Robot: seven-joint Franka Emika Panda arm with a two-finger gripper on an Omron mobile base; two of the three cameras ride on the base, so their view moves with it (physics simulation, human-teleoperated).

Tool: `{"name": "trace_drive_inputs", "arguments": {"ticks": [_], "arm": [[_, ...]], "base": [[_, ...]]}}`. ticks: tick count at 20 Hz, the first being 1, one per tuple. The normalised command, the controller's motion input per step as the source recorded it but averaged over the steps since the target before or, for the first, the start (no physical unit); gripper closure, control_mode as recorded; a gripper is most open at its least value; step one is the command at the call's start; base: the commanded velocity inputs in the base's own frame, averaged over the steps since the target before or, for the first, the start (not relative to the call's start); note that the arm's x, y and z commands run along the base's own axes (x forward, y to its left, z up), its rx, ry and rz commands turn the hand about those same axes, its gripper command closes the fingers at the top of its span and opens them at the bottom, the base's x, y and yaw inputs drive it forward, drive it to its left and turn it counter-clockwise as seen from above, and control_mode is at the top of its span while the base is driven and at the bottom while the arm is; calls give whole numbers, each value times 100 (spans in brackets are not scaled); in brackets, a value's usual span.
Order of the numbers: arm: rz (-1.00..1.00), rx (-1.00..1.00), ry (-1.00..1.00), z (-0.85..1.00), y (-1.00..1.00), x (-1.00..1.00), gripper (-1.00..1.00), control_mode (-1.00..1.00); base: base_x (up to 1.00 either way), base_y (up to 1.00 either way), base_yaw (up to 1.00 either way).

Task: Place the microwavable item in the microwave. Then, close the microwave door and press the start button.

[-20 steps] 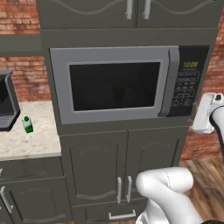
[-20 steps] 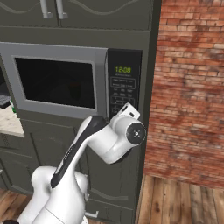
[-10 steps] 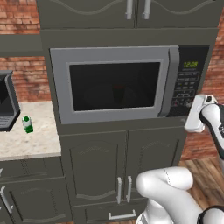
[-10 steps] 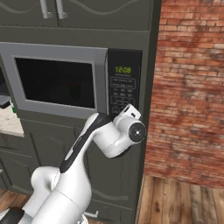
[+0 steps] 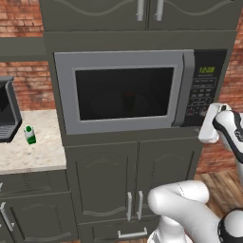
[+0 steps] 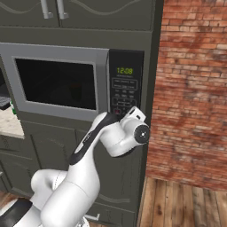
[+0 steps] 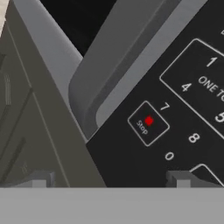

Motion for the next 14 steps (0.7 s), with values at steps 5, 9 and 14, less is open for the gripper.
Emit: {"name": "trace_drive_inputs", "arguments": {"ticks": [5,9,14], "arm": [[0,0,0,0,-13,18,-100,-100],[0,0,0,0,-9,33,-100,-100],[0,0,0,-9,-7,43,-100,-100]], "base": [[0,0,0],[0,0,0],[0,0,0]]}}
